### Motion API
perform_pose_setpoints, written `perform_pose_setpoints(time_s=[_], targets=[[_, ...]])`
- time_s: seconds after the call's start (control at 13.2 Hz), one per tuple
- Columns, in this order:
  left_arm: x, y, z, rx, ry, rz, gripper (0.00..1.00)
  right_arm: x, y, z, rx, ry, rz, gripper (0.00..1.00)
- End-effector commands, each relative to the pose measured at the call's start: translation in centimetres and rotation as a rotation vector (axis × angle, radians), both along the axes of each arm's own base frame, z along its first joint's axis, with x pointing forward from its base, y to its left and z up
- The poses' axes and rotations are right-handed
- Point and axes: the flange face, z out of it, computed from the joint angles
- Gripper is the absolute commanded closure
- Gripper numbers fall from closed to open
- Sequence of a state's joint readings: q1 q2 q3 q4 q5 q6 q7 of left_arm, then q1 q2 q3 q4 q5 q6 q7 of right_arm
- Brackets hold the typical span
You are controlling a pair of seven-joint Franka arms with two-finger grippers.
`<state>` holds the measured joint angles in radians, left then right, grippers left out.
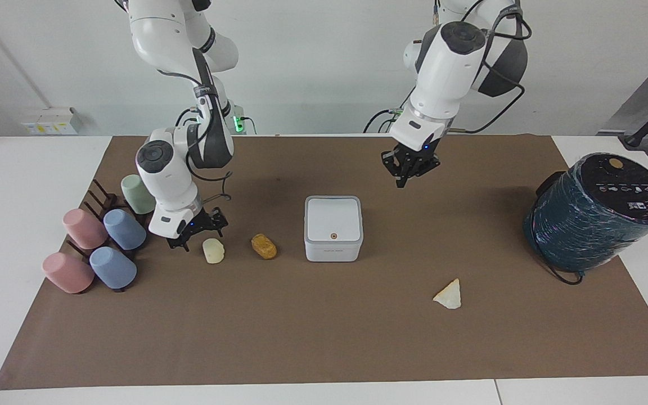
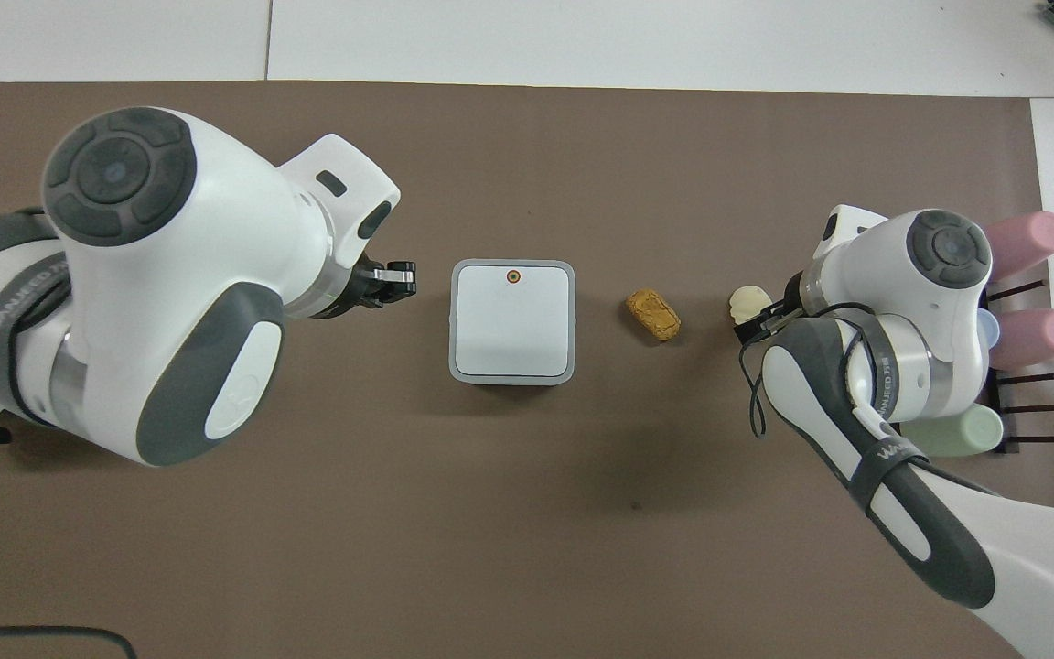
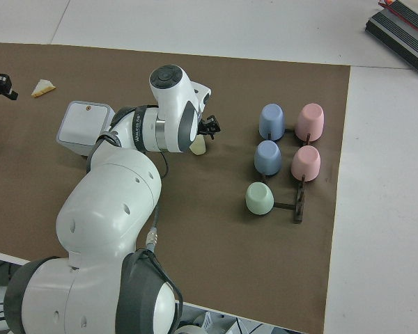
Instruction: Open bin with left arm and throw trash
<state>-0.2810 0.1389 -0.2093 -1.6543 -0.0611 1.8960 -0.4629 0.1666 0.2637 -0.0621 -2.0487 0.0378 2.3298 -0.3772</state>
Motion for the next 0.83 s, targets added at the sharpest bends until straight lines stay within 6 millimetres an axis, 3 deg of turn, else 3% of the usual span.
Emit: perform_pose_setpoints(time_s=[0.0, 0.15, 0.38, 0.45, 0.6, 0.68, 0.76], targets=[[1.2, -2.0, -1.8, -0.080, -0.024, 0.085, 1.00, -0.4, 0.0, -1.2, 0.014, -0.019, 0.016, 0.00], [1.5, -3.8, -2.5, -0.136, -0.037, 0.145, 1.00, -0.2, 0.2, -1.3, 0.015, -0.034, 0.018, 0.00], [2.1, -4.6, -4.0, -0.162, -0.030, 0.175, 1.00, 0.1, 0.8, -2.7, 0.036, -0.044, 0.002, 0.03], [2.1, -6.0, -5.5, -0.166, -0.023, 0.182, 1.00, 0.2, 0.9, -2.8, 0.047, -0.047, -0.005, 0.16], [2.4, -7.2, -7.1, -0.181, -0.030, 0.208, 1.00, 0.3, 1.1, -2.7, 0.048, -0.042, -0.004, 0.85], [2.6, -7.4, -7.8, -0.185, -0.022, 0.221, 1.00, 0.3, 1.2, -2.6, 0.049, -0.040, -0.008, 1.00], [2.8, -7.6, -8.2, -0.191, -0.028, 0.238, 1.00, 0.4, 1.2, -2.6, 0.049, -0.040, -0.008, 1.00]])
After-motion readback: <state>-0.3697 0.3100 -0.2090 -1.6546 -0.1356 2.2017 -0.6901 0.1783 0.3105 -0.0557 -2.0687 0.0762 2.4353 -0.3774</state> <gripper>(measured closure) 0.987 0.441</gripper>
